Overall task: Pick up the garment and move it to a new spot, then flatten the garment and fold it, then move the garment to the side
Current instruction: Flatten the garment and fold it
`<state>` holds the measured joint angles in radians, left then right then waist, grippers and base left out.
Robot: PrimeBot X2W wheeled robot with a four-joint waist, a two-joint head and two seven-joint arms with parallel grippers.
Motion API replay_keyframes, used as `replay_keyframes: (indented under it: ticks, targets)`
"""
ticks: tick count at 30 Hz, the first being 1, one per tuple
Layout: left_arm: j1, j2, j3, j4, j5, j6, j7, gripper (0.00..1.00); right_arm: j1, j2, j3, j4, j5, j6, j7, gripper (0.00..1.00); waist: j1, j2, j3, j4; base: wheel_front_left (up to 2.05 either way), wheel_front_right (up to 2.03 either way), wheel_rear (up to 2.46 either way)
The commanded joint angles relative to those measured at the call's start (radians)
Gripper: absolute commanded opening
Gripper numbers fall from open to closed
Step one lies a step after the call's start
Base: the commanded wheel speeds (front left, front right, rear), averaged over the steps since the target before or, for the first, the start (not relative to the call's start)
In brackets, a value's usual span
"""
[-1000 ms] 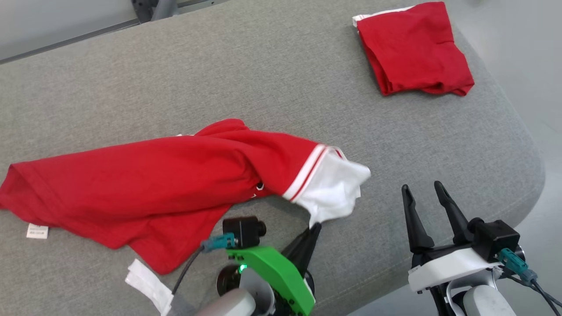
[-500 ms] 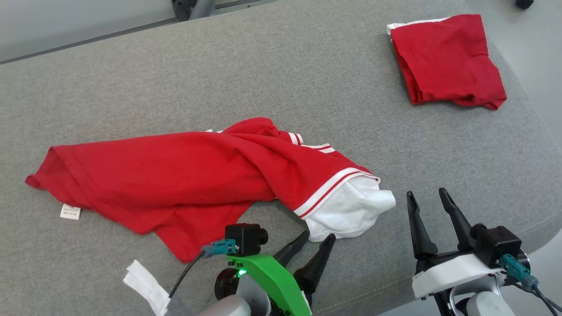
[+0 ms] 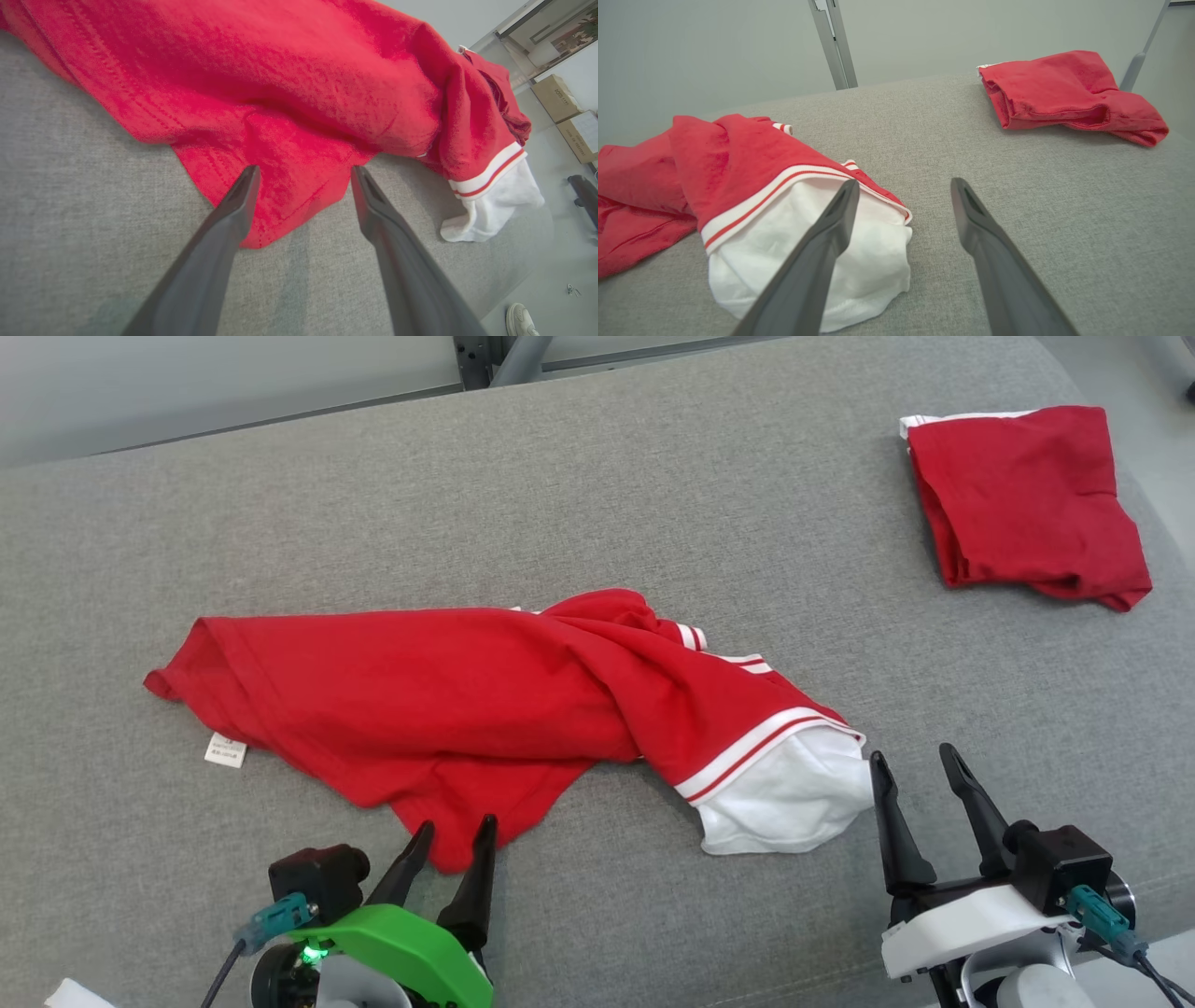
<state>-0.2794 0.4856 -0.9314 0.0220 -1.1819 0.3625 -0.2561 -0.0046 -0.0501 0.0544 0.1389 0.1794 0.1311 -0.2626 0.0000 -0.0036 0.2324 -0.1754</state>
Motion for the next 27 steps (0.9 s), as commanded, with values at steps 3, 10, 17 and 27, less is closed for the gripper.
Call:
replay_keyframes:
  ticks: [3, 10, 17, 27]
  targets:
    - [0.038, 0.006, 0.035, 0.016, 0.026, 0.017, -0.007, 1.00, -0.001, -0.001, -0.002, -0.005, -0.009, -0.001, -0.003, 1.00, 0.0000, 0.0036, 0.000, 0.027, 0.00, 0.00, 0.00]
    - [0.091, -0.056, 0.127, 0.082, 0.006, -0.035, -0.008, 1.00, -0.001, -0.001, -0.002, -0.006, -0.020, -0.001, -0.003, 1.00, 0.0000, 0.0036, -0.004, 0.045, 0.00, 0.00, 0.00]
    - [0.078, -0.141, 0.162, 0.174, -0.034, -0.116, -0.006, 1.00, -0.007, -0.001, 0.008, -0.003, -0.027, -0.001, -0.003, 1.00, 0.0000, 0.0036, -0.006, 0.040, 0.00, 0.00, 0.00]
    - [0.080, -0.145, 0.156, 0.266, -0.025, -0.180, 0.003, 0.00, 0.022, -0.001, -0.003, 0.001, -0.029, -0.001, -0.003, 1.00, 0.0000, 0.0036, -0.027, 0.034, 0.00, 0.00, 0.00]
